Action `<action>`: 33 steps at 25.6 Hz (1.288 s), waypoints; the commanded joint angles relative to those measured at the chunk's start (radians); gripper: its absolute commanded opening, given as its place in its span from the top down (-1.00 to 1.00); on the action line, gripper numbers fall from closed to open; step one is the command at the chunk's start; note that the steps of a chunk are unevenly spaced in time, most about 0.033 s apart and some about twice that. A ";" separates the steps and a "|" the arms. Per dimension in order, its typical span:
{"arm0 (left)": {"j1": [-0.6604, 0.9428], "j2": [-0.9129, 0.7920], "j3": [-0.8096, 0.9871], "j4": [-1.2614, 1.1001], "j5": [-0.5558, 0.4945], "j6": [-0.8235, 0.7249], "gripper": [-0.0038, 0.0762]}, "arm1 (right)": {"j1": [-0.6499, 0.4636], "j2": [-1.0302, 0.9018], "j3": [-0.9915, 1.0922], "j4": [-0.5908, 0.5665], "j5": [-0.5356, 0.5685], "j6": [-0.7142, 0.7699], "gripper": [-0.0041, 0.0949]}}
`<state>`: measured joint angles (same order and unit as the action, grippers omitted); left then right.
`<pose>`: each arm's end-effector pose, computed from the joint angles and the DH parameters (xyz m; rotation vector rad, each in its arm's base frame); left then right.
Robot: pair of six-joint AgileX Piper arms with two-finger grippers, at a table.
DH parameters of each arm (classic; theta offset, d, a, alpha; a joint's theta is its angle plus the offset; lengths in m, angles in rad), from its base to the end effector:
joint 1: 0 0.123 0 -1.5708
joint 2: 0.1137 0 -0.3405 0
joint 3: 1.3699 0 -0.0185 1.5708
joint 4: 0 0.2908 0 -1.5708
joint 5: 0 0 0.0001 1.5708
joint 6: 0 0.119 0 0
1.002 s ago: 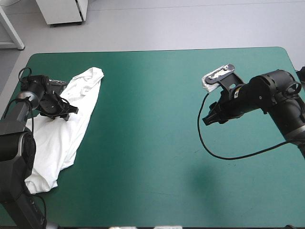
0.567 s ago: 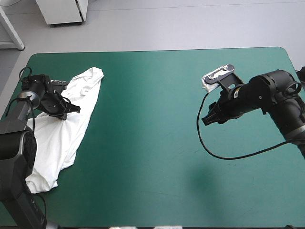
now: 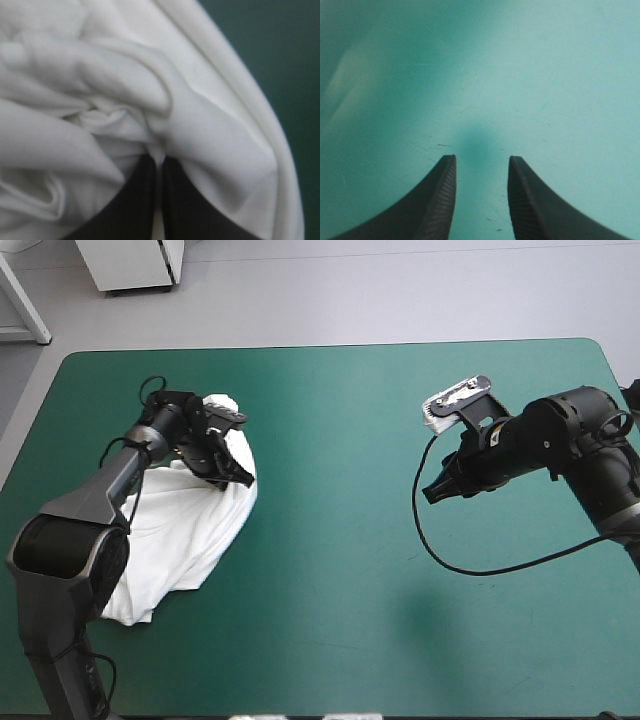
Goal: Fold the cloth
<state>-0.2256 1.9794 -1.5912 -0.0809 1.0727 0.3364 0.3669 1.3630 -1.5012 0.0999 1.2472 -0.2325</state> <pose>0.4624 -0.1148 0.2332 0.7703 2.8366 -0.0939 0.2846 0.1214 0.4440 -0.7598 2.4813 0.1834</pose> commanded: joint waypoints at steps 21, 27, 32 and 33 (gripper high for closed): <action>-0.571 -0.025 -0.173 -0.247 0.054 0.052 0.93 | 0.000 -0.026 -0.025 0.007 0.000 0.000 0.31; -0.529 -0.025 -0.173 -0.234 0.065 0.021 0.92 | 0.000 -0.026 -0.025 0.008 0.000 0.000 0.31; -0.479 -0.046 -0.173 -0.236 0.093 0.021 0.60 | 0.000 -0.026 -0.025 0.011 0.000 0.000 0.31; -0.474 -0.054 -0.173 -0.236 0.097 0.021 0.48 | 0.000 -0.026 -0.025 0.011 0.000 0.000 0.31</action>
<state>-0.7189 2.0111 -1.7320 -0.2918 1.1595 0.3667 0.3669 1.3630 -1.5012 0.1031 1.2530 -0.2325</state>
